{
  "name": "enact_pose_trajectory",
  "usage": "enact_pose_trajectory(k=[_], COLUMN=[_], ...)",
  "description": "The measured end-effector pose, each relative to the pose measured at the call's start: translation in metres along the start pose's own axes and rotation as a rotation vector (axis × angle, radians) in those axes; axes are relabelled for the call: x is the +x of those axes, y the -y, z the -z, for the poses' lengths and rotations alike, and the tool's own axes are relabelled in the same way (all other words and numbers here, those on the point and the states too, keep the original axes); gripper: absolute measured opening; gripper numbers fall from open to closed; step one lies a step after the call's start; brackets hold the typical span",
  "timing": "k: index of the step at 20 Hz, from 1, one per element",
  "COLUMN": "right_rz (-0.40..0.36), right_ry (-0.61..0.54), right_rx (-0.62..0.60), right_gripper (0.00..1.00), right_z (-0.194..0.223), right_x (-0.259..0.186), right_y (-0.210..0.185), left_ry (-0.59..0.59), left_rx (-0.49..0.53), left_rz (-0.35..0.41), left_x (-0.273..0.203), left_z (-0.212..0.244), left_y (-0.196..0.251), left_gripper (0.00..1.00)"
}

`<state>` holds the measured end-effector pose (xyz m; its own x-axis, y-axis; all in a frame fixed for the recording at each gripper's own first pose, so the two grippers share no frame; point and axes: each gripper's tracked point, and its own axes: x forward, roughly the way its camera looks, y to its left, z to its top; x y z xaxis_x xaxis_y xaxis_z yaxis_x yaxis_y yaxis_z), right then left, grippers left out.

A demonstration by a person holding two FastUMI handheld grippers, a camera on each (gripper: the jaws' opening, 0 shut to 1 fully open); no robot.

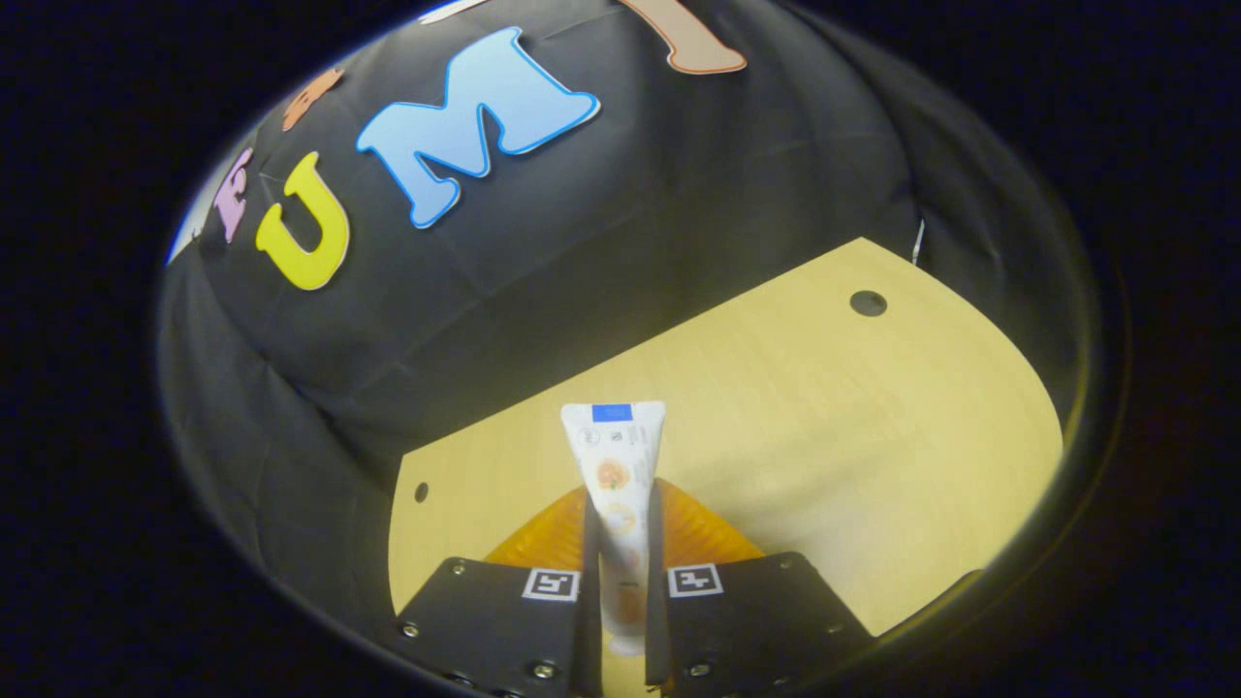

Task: Put the toothbrush and toothpaste on the desktop into the cup, then pick up the cup and place it on the coaster on the desktop.

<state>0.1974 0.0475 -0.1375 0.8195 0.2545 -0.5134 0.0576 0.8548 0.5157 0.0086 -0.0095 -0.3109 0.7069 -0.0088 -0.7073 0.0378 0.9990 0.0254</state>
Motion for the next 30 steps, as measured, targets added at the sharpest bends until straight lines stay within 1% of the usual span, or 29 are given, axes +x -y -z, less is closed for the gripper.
enact_pose_trajectory(k=[4, 7, 12, 17, 24, 25, 27, 28, 30], right_rz=[0.006, 0.007, 0.016, -0.004, 0.016, 0.012, 0.008, 0.011, 0.012], right_ry=[0.023, 0.044, 0.097, 0.15, 0.155, 0.153, 0.146, 0.138, 0.119], right_rx=[0.016, 0.013, -0.075, -0.167, -0.18, -0.18, -0.184, -0.193, -0.2], right_gripper=[0.19, 0.19, 0.19, 0.19, 0.2, 0.25, 0.25, 0.29, 0.29], right_z=[-0.01, -0.011, -0.007, 0.003, 0.018, 0.021, 0.025, 0.029, 0.037], right_x=[0.021, 0.035, 0.051, 0.053, 0.05, 0.049, 0.042, 0.041, 0.038], right_y=[0.0, -0.001, -0.006, -0.015, -0.006, -0.006, -0.008, -0.007, -0.007], left_ry=[-0.01, -0.019, -0.032, -0.032, -0.036, -0.037, -0.036, -0.035, -0.028], left_rx=[-0.001, -0.003, -0.01, -0.012, -0.022, -0.024, -0.029, -0.03, -0.031], left_rz=[-0.011, -0.019, -0.029, -0.032, -0.031, -0.032, -0.032, -0.031, -0.029], left_x=[0.003, -0.008, -0.009, -0.012, -0.016, -0.016, -0.013, -0.011, -0.008], left_z=[-0.004, 0.0, -0.002, -0.011, -0.031, -0.032, -0.035, -0.037, -0.046], left_y=[-0.009, -0.01, -0.011, -0.008, -0.019, -0.02, -0.021, -0.022, -0.021], left_gripper=[0.08, 0.08, 0.08, 0.08, 0.08, 0.08, 0.08, 0.08, 0.08])
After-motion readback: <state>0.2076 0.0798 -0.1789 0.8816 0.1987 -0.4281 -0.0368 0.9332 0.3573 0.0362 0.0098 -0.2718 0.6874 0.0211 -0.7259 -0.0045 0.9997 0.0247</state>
